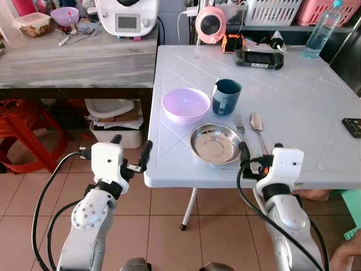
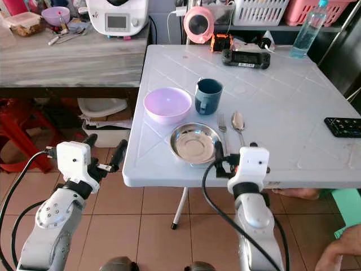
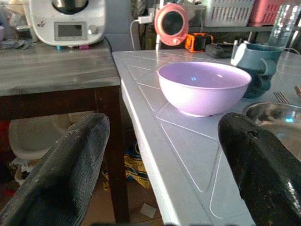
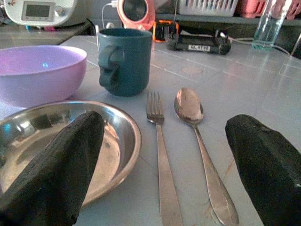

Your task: Setting the table

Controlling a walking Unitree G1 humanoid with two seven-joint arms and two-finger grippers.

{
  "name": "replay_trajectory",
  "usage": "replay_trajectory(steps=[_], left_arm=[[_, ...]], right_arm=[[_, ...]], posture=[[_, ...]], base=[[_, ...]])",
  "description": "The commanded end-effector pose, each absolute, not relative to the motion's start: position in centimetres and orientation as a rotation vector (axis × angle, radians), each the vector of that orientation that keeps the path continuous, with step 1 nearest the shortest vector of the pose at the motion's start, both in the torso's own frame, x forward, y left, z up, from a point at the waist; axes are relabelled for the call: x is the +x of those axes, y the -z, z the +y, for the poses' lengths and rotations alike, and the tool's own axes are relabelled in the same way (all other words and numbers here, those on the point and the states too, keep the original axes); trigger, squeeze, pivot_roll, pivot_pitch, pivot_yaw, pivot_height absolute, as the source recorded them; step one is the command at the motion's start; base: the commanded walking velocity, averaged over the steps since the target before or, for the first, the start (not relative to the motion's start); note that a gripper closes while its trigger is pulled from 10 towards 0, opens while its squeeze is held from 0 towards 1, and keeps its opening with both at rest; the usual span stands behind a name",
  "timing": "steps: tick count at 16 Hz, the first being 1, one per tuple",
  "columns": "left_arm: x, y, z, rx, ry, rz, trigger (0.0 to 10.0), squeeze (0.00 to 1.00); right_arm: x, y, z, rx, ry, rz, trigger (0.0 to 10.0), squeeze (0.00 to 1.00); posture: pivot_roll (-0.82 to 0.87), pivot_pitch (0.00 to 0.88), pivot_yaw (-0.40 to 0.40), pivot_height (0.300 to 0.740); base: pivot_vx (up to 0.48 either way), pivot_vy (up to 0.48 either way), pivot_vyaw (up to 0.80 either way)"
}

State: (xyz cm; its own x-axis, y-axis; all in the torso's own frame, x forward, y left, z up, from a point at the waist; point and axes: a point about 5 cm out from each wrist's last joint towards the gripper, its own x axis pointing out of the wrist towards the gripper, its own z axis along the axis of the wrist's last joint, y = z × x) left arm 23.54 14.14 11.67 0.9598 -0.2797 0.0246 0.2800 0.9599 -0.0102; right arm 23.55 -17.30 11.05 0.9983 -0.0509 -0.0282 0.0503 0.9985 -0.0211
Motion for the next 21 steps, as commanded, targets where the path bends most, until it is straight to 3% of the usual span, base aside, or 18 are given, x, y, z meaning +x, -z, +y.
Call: replay_trajectory(steps=[1,5,21], left_arm=[[23.5,-11.6,14.2,0.001,0.306,-0.024,10.0,0.0],[23.0,-11.7,14.7,0.012,0.306,-0.019,10.0,0.0],[22.9,-12.2,15.0,0.034,0.319,-0.002,10.0,0.0]], right_arm=[[23.8,-10.7,-17.7,-0.002,0.058,0.053,10.0,0.0],[24.4,-10.4,-18.4,0.028,0.06,0.07,10.0,0.0],[26.2,-10.1,-16.5,0.191,-0.11,0.125,10.0,0.0]], posture=[[0.03,0.017,-0.006,0.74],[0.05,0.033,0.007,0.74],[0.08,0.067,0.045,0.74]], base=[[0.0,0.0,0.0],[0.0,0.0,0.0],[0.0,0.0,0.0]])
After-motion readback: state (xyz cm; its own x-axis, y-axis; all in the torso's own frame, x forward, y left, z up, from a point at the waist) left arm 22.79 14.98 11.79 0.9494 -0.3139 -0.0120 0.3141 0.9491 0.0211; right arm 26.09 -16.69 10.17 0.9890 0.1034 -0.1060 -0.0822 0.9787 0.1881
